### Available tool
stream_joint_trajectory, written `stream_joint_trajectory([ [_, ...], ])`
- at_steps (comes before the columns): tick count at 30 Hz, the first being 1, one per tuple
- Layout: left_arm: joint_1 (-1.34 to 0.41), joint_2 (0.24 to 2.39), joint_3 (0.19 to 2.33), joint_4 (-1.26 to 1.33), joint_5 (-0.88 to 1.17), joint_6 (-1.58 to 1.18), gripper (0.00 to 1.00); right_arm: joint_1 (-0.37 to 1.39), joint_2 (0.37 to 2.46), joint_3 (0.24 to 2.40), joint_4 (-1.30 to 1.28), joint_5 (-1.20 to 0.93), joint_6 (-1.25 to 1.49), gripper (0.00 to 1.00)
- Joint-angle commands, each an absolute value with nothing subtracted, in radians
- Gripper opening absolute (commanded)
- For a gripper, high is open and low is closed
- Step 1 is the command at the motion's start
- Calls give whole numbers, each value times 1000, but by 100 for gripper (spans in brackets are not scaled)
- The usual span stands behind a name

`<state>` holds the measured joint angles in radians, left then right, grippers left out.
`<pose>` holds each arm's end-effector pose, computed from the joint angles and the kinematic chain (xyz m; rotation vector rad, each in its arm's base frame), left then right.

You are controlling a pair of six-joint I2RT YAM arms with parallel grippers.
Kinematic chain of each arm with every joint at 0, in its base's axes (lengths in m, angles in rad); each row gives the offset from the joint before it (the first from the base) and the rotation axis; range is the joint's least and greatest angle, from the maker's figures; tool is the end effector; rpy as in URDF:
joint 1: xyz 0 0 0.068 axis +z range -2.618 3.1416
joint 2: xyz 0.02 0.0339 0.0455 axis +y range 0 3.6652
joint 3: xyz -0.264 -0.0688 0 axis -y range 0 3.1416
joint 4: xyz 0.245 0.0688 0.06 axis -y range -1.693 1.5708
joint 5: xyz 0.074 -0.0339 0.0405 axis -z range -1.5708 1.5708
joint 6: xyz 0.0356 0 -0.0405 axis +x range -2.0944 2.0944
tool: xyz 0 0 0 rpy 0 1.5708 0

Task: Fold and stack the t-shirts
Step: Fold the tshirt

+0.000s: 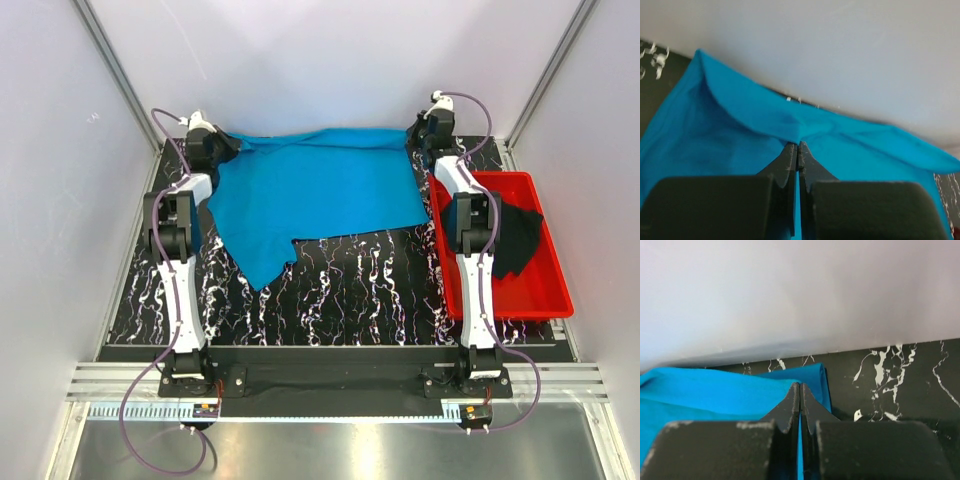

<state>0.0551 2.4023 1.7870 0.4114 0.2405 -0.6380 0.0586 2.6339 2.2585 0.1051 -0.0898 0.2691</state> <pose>0.5557 0.0222 0.1770 -0.4458 1.7571 -0.6310 0.6049 0.0387 0.1786 0.1315 1.8467 0.3116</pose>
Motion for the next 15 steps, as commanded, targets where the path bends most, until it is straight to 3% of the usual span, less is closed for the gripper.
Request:
stream_joint_trajectory([
  [1, 57, 2222, 1679, 527, 248, -652, 0, 37, 2658, 2358, 61, -153, 290, 0],
  [8, 60, 2117, 1533, 537, 252, -664, 0, 37, 2692, 2470, 8, -221, 291, 0],
  [15, 86, 2031, 1422, 517, 271, -676, 0, 32, 2642, 2379, 29, -238, 284, 0],
])
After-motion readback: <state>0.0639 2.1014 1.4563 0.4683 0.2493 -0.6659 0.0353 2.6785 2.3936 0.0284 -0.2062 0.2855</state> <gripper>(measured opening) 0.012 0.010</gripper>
